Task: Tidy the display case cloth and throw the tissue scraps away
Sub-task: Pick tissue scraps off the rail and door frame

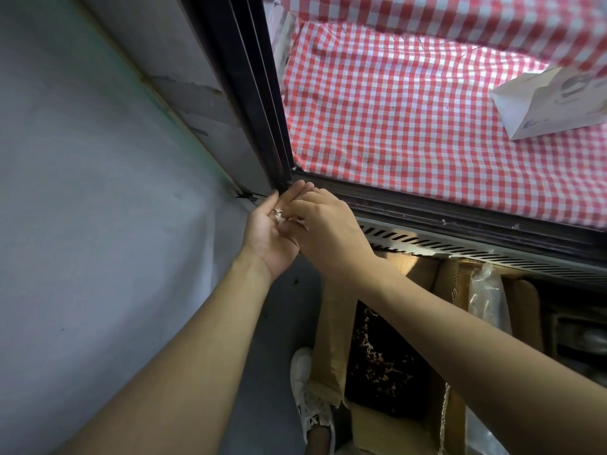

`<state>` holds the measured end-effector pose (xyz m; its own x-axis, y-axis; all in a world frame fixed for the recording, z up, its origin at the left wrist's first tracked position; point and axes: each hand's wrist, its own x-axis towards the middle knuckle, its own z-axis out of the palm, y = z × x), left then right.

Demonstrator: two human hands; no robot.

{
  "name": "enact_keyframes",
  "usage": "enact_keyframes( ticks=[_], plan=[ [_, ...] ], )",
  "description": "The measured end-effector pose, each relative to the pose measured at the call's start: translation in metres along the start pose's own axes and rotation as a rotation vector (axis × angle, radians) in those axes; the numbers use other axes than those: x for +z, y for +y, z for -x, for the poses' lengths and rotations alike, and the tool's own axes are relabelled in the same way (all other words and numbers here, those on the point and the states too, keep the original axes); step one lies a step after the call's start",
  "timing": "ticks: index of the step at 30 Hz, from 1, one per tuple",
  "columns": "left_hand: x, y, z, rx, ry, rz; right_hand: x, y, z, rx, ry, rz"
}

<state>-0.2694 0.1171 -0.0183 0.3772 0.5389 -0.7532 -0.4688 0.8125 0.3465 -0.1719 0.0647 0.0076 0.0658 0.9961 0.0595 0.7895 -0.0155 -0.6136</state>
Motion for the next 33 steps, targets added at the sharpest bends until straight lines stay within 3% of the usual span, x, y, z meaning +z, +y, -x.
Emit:
enact_keyframes(
  ticks=[12, 21, 25, 29, 33],
  plan=[
    [0.002, 0.003, 0.002, -0.011, 0.070, 0.077, -0.010, 0.001, 0.000, -0.075, -0.009, -0.039],
    [-0.003, 0.003, -0.001, -0.038, -0.002, 0.084, -0.015, 0.001, -0.004, 0.006, 0.000, -0.134],
    [0.002, 0.002, 0.001, 0.009, -0.008, 0.101, -0.020, 0.002, -0.003, 0.100, 0.047, -0.258],
    [0.002, 0.003, -0.004, -0.037, -0.015, 0.245, -0.030, 0.009, -0.008, 0.227, 0.208, -0.464],
    [-0.001, 0.004, -0.008, -0.041, -0.003, 0.251, -0.041, 0.036, -0.018, 0.368, 0.240, -0.374]
  ],
)
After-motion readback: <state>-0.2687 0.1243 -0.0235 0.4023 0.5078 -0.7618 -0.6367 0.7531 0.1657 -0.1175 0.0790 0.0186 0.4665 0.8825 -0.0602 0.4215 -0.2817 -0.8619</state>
